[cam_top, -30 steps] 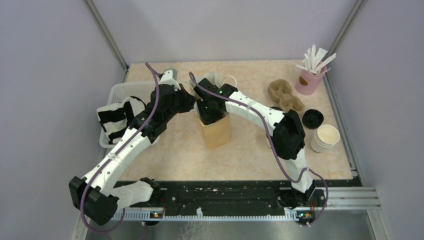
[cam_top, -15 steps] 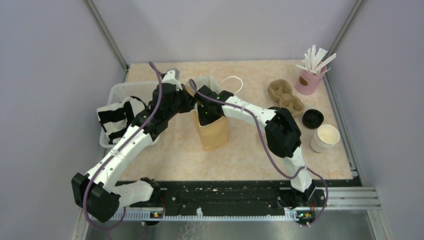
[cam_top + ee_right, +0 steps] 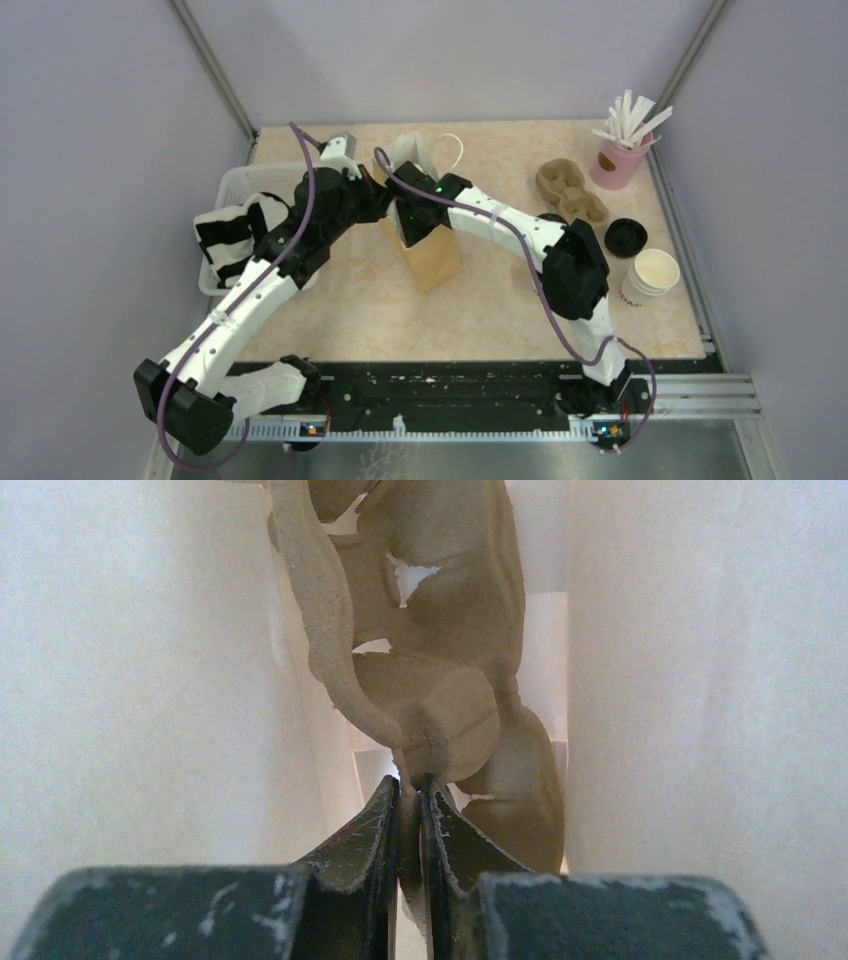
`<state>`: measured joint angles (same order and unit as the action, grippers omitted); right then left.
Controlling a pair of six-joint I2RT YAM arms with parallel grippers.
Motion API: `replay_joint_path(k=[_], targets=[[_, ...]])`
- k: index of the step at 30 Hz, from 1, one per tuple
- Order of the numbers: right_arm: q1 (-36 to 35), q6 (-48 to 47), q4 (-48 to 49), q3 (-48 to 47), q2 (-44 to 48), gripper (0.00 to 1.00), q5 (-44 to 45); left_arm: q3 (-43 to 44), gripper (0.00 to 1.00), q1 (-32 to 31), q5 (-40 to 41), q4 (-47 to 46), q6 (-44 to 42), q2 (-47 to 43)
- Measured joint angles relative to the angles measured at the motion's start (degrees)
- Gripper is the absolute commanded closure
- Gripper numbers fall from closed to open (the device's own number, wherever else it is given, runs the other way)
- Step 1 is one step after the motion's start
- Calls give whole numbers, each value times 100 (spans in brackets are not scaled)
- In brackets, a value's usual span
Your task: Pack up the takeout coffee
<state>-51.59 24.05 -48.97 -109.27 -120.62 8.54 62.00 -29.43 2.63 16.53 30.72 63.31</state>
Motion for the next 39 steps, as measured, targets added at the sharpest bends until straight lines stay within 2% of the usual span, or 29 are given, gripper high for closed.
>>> replay_joint_path(k=[9,14,18,22,26,39], targets=[[-131,-229,92,85,221,100,960,-17,100,-17,-66,-87,-17,-138],[-249,-542,492,686,457,100,1696,-289,100,-17,-223,-68,61,-308],[-446,-1047,1307,1491,748,100,2155,-656,100,-20,-374,-83,92,-621],[-531,-1672,2218,2376,1152,100,2339,-949,100,-26,-599,-114,129,-918],[-525,-2184,2780,2656,1287,100,2391,-1128,100,-26,-741,-103,155,-1115],[-525,-2245,3067,2677,1287,100,2127,-1294,100,-26,-660,531,-74,-1759]])
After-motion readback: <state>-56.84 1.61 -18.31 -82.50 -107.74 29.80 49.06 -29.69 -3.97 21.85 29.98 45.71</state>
